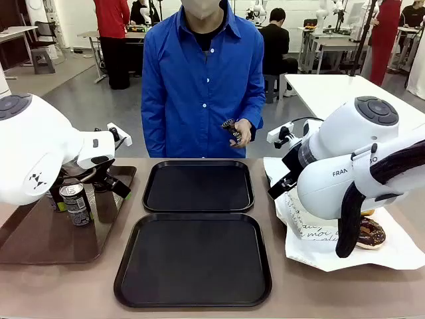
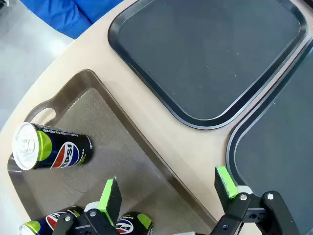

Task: Set up donuts and drinks on trays.
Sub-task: Pick up one Pepsi coke and place it on the Flat Tray.

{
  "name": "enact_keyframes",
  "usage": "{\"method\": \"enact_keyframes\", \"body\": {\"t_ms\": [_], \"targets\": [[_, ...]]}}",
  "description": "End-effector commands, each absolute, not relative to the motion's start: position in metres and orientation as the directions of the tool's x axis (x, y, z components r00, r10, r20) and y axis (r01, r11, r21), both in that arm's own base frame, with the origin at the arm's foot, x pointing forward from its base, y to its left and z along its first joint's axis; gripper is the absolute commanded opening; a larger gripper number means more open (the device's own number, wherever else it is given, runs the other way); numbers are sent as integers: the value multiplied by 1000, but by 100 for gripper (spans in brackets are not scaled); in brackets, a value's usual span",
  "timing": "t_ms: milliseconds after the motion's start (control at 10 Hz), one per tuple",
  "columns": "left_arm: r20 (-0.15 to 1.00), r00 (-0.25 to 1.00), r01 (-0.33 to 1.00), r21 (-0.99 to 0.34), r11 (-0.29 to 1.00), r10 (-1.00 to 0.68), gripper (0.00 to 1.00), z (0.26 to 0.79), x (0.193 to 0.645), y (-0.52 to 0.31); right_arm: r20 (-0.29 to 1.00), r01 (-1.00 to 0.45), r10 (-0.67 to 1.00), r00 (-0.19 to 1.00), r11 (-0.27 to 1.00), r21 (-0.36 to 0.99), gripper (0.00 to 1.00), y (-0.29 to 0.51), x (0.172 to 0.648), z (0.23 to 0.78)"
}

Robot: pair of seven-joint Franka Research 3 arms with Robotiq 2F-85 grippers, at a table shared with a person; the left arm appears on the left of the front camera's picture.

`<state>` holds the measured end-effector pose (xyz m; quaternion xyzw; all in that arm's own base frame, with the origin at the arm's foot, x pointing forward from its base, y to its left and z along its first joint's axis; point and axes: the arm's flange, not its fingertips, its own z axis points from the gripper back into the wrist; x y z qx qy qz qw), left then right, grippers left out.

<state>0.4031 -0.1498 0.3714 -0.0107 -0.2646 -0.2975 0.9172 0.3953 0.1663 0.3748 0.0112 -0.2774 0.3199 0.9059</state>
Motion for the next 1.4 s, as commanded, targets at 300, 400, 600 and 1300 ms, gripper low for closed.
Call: {"method": "enact_keyframes", "body": {"t_ms": [300,400,600,1300], "targets": [[492,683,552,138,823,-540,100,371,403,-150,510,-586,573,641,795,-157,100,166,395,375],[492,683,552,138,823,-540,100,371,403,-150,510,-586,573,641,795,-157,100,166,395,375],[492,683,552,138,823,-540,100,371,403,-150,510,-586,573,641,795,-157,100,166,395,375],[492,683,552,138,823,-540,100,371,403,-150,510,-586,573,641,795,-157,100,166,395,375]]}}
